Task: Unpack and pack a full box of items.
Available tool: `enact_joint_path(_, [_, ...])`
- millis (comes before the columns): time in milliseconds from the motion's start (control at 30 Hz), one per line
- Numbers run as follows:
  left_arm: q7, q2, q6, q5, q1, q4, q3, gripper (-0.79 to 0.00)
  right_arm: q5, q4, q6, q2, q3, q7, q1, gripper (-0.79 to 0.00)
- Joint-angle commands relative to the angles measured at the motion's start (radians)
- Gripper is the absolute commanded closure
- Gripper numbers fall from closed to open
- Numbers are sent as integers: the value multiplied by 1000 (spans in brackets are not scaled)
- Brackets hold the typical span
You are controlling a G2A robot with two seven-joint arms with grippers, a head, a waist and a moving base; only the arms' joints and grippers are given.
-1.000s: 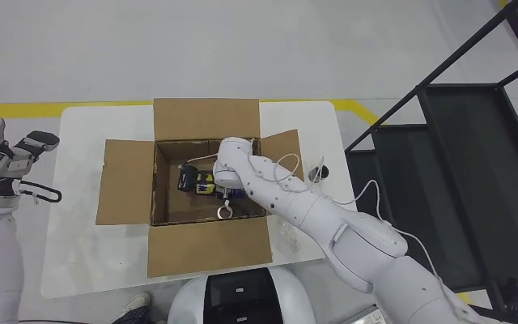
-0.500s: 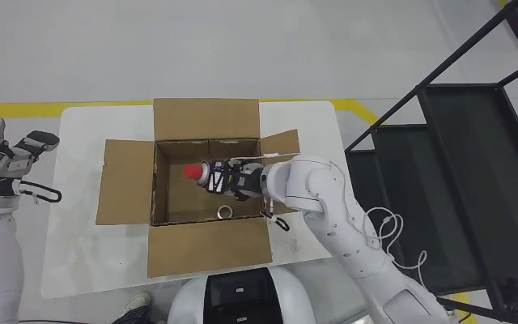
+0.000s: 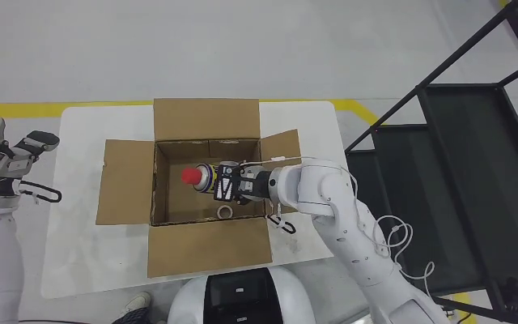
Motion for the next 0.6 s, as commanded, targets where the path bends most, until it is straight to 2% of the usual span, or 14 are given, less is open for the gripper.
enact_joint_path(0, [0,0,0,0,0,0,0,-785,0,0,0,0,0,0,0,0])
enact_joint_path(433, [0,0,0,0,0,0,0,-785,0,0,0,0,0,0,0,0])
enact_joint_path(567, [0,0,0,0,0,0,0,-785,45,-19,14,7,41,-70,-11,0])
